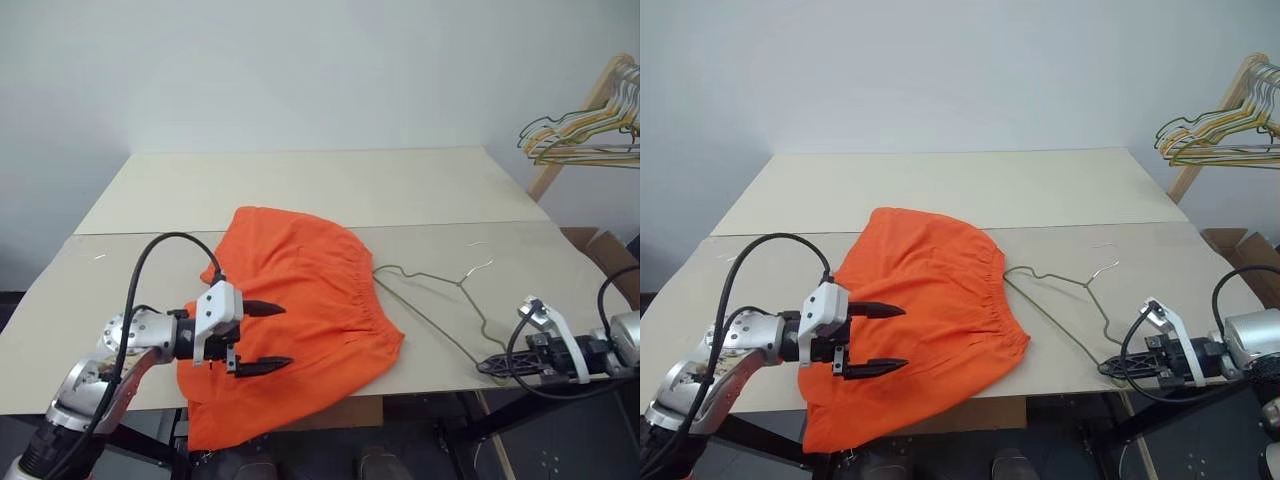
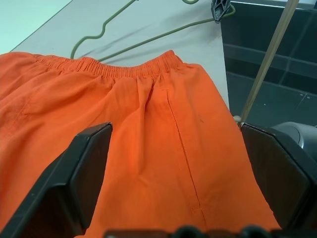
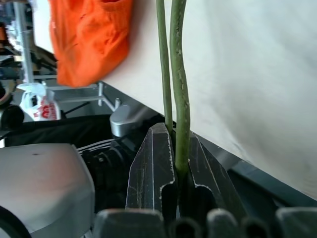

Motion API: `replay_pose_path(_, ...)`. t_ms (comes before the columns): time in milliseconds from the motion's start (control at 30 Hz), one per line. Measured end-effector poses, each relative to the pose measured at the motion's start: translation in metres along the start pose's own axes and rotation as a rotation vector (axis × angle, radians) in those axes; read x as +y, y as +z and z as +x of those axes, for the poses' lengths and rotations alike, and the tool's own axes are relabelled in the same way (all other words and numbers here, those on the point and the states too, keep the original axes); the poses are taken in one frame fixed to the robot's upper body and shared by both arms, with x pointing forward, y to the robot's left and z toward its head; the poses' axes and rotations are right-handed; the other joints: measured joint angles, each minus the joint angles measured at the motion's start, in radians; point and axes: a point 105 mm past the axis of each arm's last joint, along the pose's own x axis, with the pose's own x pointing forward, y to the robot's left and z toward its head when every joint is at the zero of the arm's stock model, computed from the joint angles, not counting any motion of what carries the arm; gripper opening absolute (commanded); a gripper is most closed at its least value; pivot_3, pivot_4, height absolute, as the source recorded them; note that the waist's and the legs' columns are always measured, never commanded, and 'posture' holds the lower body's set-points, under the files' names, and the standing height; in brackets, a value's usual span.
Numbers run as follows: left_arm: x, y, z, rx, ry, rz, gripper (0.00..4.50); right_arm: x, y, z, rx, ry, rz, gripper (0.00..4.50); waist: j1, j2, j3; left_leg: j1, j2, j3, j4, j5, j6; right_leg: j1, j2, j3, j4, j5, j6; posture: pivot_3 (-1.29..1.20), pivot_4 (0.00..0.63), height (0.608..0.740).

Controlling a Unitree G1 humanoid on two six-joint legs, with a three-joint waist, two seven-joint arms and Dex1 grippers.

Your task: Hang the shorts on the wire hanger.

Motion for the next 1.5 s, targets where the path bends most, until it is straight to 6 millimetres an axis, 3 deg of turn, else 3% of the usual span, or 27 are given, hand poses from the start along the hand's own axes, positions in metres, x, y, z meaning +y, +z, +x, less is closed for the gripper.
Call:
replay_pose_path(467, -0.001, -0.007, 0.002, 0.031, 0.014, -0.003, 4.49, 0.015, -0.006, 0.012, 0.051, 0.113, -0.001, 0.00, 0.000, 0.000, 0.000, 0.001, 0.000, 0.000, 0.000, 0.000, 0.000, 0.000, 0.000, 0.000, 0.000, 0.000, 0.000, -0.02, 0.000, 0.740)
replay_pose_path(867, -0.008, -0.011, 0.009, 0.065, 0.015, 0.018, 4.49, 0.003, 0.042, 0.037, 0.033, 0.048, -0.064, 0.00, 0.014, 0.000, 0.000, 0.001, 0.000, 0.000, 0.000, 0.000, 0.000, 0.000, 0.000, 0.000, 0.001, 0.000, -0.001, 0.03, 0.000, 0.740)
replay_pose_path(1133, -0.011, -0.017, 0.009, 0.085, 0.032, 0.005, 4.49, 0.001, 0.041, 0.052, 0.094, 0.053, -0.086, 0.00, 0.040, 0.001, 0.000, 0.001, 0.000, 0.000, 0.002, 0.000, 0.000, 0.000, 0.000, 0.000, 0.002, 0.001, -0.001, 0.05, 0.000, 0.740)
replay_pose_path(1333, -0.013, -0.019, 0.010, 0.098, 0.033, 0.016, 4.49, 0.005, 0.065, 0.067, 0.023, 0.064, -0.069, 0.00, 0.043, 0.001, 0.000, 0.001, 0.001, 0.000, 0.002, 0.000, 0.000, 0.000, 0.002, 0.000, 0.002, 0.001, -0.002, 0.06, 0.000, 0.740)
replay_pose_path(1500, -0.013, -0.020, 0.011, 0.104, 0.032, 0.017, 4.49, 0.006, 0.069, 0.071, 0.005, 0.069, -0.074, 0.00, 0.059, 0.001, 0.000, -0.001, 0.000, -0.001, 0.002, 0.000, 0.000, -0.001, 0.001, -0.001, 0.002, 0.001, -0.001, 0.06, 0.000, 0.740)
